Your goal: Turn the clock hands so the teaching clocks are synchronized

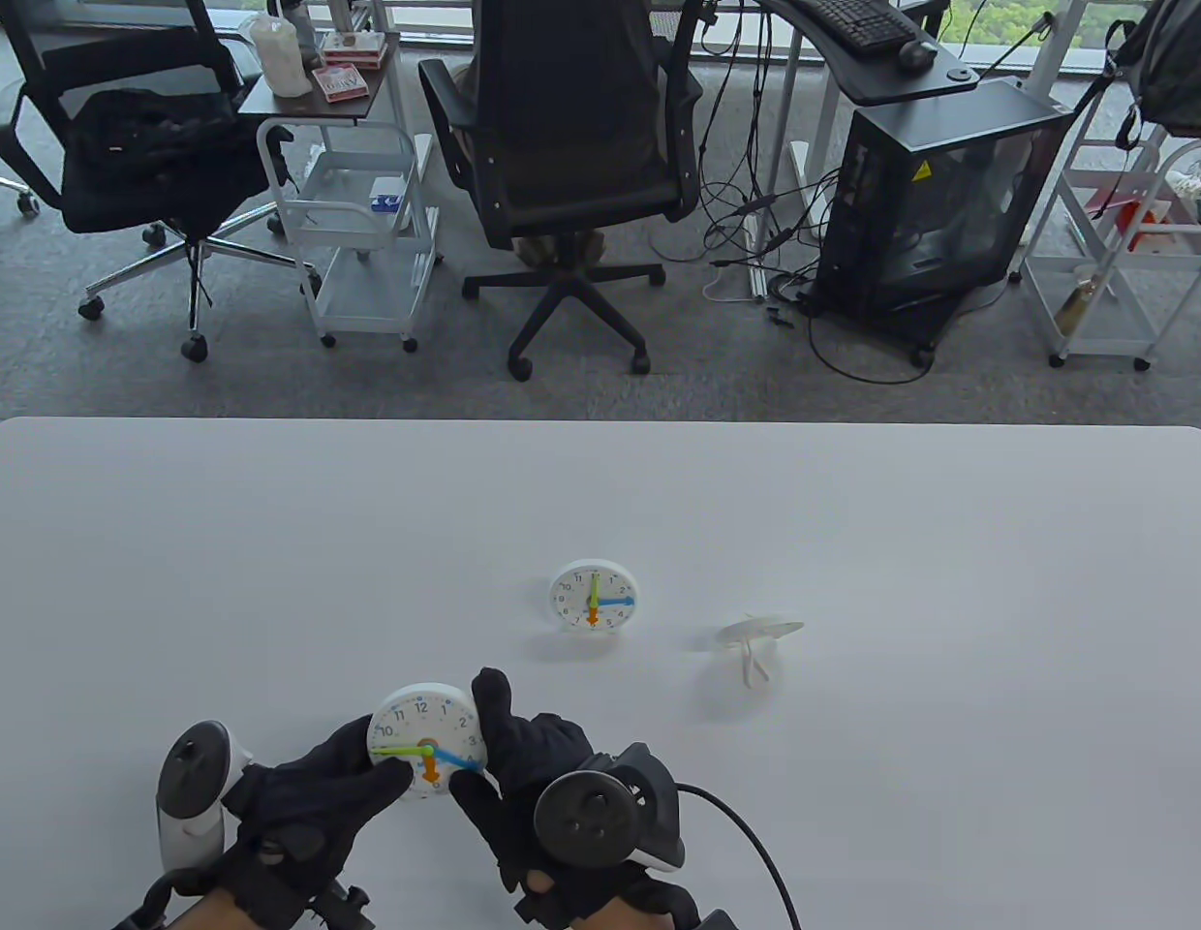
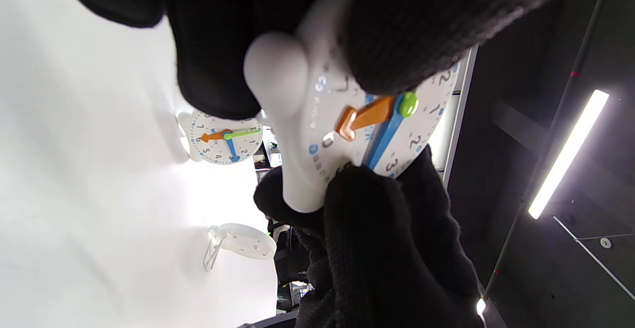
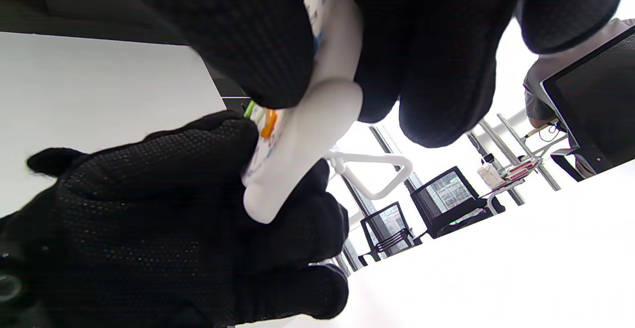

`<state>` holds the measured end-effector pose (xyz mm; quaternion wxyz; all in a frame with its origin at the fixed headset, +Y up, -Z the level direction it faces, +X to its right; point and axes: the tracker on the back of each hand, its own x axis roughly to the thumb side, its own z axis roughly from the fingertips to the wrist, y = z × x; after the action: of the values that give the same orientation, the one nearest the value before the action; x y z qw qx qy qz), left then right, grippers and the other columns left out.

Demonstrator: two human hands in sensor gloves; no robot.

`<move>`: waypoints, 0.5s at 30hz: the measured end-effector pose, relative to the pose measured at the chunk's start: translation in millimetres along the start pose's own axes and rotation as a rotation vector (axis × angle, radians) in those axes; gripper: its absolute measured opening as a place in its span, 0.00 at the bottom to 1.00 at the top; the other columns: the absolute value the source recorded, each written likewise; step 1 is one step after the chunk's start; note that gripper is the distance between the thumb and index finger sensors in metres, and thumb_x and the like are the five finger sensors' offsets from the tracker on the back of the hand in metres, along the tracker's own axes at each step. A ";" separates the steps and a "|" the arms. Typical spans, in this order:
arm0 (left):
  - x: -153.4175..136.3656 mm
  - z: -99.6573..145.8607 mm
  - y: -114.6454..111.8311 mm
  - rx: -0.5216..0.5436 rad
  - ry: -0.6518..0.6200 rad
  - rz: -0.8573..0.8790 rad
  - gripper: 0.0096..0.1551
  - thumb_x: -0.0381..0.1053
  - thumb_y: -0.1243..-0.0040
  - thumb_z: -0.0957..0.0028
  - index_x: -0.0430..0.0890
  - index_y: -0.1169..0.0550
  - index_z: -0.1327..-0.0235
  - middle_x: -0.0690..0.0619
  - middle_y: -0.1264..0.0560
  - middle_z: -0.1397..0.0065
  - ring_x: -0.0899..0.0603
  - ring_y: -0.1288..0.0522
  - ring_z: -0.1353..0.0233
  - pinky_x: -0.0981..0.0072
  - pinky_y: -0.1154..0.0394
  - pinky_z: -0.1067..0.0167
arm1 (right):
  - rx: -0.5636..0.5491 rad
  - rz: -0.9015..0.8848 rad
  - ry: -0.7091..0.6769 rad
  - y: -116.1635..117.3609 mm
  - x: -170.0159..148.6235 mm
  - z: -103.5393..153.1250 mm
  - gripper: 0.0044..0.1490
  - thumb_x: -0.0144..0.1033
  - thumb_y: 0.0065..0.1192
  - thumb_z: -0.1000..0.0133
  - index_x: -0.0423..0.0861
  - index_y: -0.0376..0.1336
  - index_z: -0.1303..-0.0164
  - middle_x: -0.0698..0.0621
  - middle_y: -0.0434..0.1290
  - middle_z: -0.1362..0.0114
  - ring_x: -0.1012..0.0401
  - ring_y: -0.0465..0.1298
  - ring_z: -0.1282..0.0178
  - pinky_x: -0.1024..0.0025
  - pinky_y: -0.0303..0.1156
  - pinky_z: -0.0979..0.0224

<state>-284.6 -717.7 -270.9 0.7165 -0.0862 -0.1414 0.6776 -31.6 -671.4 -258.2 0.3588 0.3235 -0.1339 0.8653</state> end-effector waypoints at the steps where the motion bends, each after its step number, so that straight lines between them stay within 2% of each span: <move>1: -0.1 -0.1 -0.1 -0.001 0.001 -0.001 0.30 0.53 0.28 0.49 0.45 0.25 0.36 0.49 0.12 0.42 0.34 0.15 0.41 0.30 0.30 0.40 | 0.000 0.000 -0.001 -0.2 -0.1 0.0 0.54 0.40 0.70 0.46 0.21 0.47 0.27 0.42 0.76 0.40 0.47 0.83 0.50 0.34 0.69 0.40; 15: 0.5 0.0 -0.7 -0.010 -0.003 -0.026 0.30 0.53 0.29 0.48 0.45 0.25 0.35 0.49 0.13 0.42 0.34 0.15 0.41 0.29 0.31 0.40 | -0.024 0.007 -0.017 -3.6 -1.0 0.6 0.49 0.39 0.67 0.46 0.21 0.51 0.29 0.42 0.78 0.43 0.48 0.85 0.54 0.35 0.71 0.41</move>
<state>-283.9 -717.3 -270.7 0.7246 -0.0870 -0.1471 0.6676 -28.2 -669.7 -258.4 0.3585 0.3260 -0.1484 0.8621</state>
